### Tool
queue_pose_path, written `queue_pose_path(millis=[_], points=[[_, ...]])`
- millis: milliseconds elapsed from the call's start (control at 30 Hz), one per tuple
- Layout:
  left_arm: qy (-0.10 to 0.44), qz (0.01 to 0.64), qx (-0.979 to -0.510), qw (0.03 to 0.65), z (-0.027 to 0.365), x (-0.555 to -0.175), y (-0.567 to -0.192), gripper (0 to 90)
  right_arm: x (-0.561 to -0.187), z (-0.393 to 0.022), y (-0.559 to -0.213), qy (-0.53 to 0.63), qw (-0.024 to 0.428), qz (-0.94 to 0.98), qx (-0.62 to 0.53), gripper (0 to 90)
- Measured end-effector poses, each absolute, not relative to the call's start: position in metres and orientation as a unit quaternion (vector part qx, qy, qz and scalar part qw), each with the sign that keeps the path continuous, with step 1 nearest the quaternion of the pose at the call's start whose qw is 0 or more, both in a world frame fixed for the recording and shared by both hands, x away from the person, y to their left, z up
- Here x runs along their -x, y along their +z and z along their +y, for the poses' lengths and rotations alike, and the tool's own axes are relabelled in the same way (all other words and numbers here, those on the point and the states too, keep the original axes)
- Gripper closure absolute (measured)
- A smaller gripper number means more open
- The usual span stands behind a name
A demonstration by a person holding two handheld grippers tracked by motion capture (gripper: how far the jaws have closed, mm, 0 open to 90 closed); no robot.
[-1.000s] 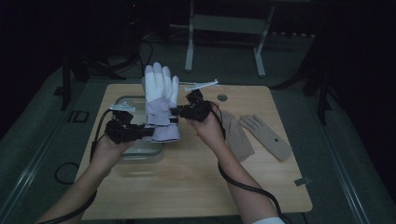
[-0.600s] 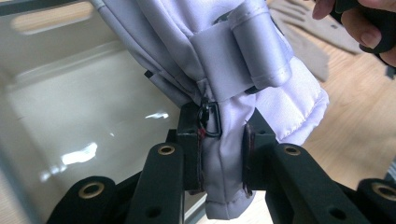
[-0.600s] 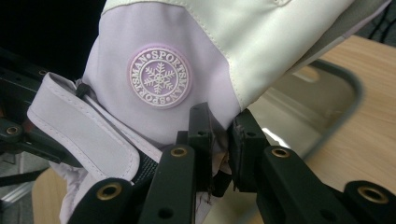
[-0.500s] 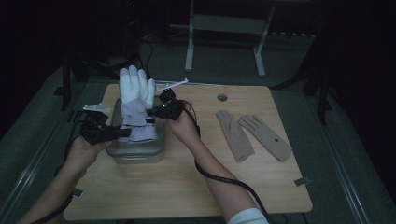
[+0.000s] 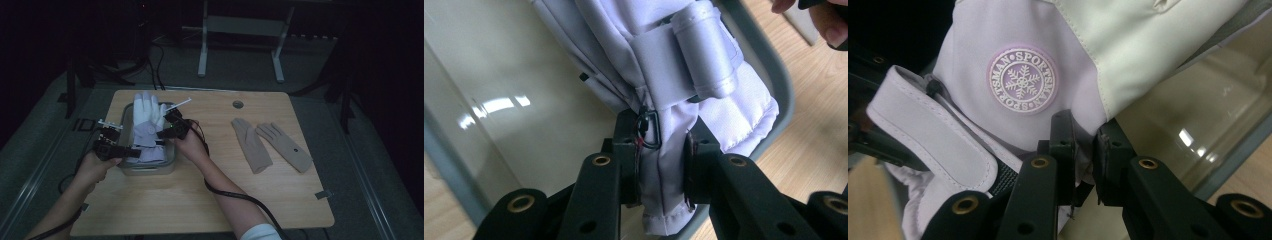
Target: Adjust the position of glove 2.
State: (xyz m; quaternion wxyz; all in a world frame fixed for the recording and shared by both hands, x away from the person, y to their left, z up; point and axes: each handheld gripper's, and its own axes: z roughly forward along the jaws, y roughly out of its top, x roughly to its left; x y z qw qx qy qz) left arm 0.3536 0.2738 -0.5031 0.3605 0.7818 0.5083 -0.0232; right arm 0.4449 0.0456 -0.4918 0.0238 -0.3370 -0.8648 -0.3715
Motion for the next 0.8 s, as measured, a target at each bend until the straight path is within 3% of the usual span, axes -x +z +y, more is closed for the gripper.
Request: queue_pose_path(millis=[300, 433, 700, 800], points=[[-0.03, 0.504, -0.795, 0.335, 0.27, -0.356, -0.504, 65.7, -0.443, 0.048, -0.498, -0.341, 0.026, -0.875, 0.343, 80.9], [0.005, 0.51, -0.797, 0.323, 0.265, -0.352, -0.503, 59.9, -0.443, 0.048, -0.499, -0.333, 0.022, -0.879, 0.341, 81.0], [0.031, 0.513, -0.808, 0.288, 0.253, -0.355, -0.506, 60.3, -0.442, 0.056, -0.509, -0.299, 0.023, -0.889, 0.346, 80.7], [0.032, 0.513, -0.813, 0.275, 0.249, -0.357, -0.507, 60.3, -0.442, 0.058, -0.507, -0.291, 0.02, -0.893, 0.342, 73.5]])
